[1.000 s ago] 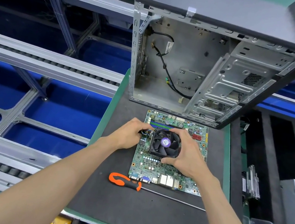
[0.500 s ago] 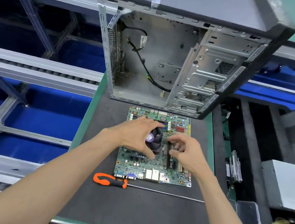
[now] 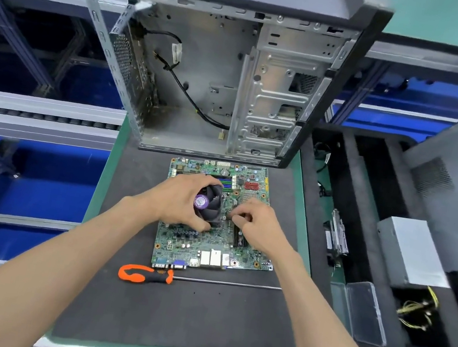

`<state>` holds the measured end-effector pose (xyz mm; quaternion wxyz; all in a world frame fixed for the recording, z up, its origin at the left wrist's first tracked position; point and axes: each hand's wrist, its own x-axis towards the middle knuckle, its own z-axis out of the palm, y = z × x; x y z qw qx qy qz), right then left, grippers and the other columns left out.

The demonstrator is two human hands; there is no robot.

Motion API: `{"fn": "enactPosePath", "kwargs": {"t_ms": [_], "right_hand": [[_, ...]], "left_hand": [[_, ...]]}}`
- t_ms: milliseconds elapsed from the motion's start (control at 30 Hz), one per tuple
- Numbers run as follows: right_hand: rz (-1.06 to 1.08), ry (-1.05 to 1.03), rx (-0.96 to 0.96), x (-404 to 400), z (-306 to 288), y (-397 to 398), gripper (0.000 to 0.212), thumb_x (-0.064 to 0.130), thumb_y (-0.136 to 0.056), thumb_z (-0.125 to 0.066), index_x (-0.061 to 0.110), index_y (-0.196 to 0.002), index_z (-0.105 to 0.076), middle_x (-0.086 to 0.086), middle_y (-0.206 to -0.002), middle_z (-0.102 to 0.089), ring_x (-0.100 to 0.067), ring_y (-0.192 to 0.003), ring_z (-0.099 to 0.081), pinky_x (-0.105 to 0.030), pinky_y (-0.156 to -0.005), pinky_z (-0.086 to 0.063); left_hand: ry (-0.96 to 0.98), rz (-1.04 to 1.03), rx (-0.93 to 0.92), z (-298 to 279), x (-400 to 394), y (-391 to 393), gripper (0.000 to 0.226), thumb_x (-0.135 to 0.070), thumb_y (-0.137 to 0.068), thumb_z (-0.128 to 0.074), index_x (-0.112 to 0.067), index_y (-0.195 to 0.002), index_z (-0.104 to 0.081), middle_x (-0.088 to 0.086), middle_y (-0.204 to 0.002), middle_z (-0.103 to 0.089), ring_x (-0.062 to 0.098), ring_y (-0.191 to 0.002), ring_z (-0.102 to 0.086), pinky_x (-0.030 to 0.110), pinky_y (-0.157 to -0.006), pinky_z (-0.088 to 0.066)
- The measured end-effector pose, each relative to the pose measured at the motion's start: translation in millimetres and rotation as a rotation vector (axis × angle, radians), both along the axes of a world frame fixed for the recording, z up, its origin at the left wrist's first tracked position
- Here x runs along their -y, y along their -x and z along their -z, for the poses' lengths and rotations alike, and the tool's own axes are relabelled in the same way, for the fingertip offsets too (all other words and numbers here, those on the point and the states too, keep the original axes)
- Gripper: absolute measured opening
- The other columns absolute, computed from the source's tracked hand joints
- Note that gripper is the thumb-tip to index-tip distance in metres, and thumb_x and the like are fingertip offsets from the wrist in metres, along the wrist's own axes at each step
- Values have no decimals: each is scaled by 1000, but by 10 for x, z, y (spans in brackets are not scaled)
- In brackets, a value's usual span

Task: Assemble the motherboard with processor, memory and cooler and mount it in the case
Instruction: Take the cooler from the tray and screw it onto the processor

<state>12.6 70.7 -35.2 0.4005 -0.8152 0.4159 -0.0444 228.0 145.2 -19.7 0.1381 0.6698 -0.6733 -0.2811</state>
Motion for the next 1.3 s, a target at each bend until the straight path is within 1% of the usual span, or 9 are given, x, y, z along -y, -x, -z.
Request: {"fn": "enactPosePath", "kwargs": {"t_ms": [167, 300, 433, 567, 667, 800, 933, 1033, 1300], "right_hand": [[100, -115, 170, -17, -27, -59, 30, 20, -98, -59, 24, -127, -62, 4, -103, -59, -12, -79, -52, -32, -82, -47], [12, -56, 96, -25, -8, -114, 42, 24, -96, -61, 25, -138, -56, 12, -117, -52, -12, -80, -52, -33, -82, -45], [-42, 97, -48, -23, 13, -158, 49, 21, -92, -67, 28, -138, -53, 11, -115, -54, -13, -81, -48, -34, -85, -40], [-18, 42, -29, -29, -35, -189, 53, 15, -91, -67, 25, -140, -52, 13, -105, -54, -7, -75, -51, -27, -74, -38], [70, 75, 60, -77, -83, -197, 37, 10, -90, -65, 21, -124, -58, 6, -111, -61, -6, -80, -59, -25, -72, -43], [117, 292, 210, -248, -204, -247, 22, 4, -83, -62, 22, -93, -55, 7, -89, -60, -6, -71, -56, -24, -63, -44], [-58, 377, 325, -493, -340, -311, 15, 1, -77, -61, 15, -81, -58, 6, -75, -57, -12, -60, -53, -37, -58, -48], [-286, 358, 249, -710, -357, -387, 8, 6, -76, -63, 13, -80, -64, 5, -73, -59, -17, -62, -56, -38, -61, -50], [-666, 290, -45, -1097, -194, -696, 21, 33, -84, -72, 15, -94, -71, -1, -92, -61, -27, -84, -58, -42, -71, -48]], "left_hand": [[1, -9, 16, -10, -4, 18, 92, -47, -57, -85, -28, -138, -49, -9, -123, -60, 13, -107, -58, 27, -89, -47], [0, -9, 24, 3, -10, 30, 94, -47, -56, -84, -28, -140, -48, -9, -119, -60, 15, -105, -59, 29, -90, -48], [-22, -18, 10, 10, -19, 22, 98, -48, -56, -83, -30, -144, -43, -9, -121, -57, 15, -108, -57, 35, -94, -49], [-69, -16, -16, -5, -37, 14, 104, -56, -55, -78, -40, -148, -35, -10, -118, -54, 16, -107, -55, 40, -92, -50], [-69, -6, 13, 4, -57, -7, 108, -62, -58, -79, -42, -151, -28, -6, -127, -52, 19, -116, -49, 41, -99, -46], [-57, 13, -1, -5, -107, -17, 117, -69, -62, -80, -34, -157, -22, -7, -141, -45, 20, -126, -41, 42, -108, -37], [-52, -85, -274, -36, -192, -107, 89, -48, -76, -82, -32, -152, -37, -13, -152, -38, 6, -140, -33, 35, -120, -26], [-39, -143, -310, -90, -231, -207, 60, -24, -87, -75, -34, -143, -53, -10, -143, -54, 7, -132, -47, 28, -113, -34], [11, -200, -297, -107, -264, -179, 54, -13, -88, -73, -31, -137, -59, -11, -132, -63, 2, -119, -54, 16, -97, -37]]}}
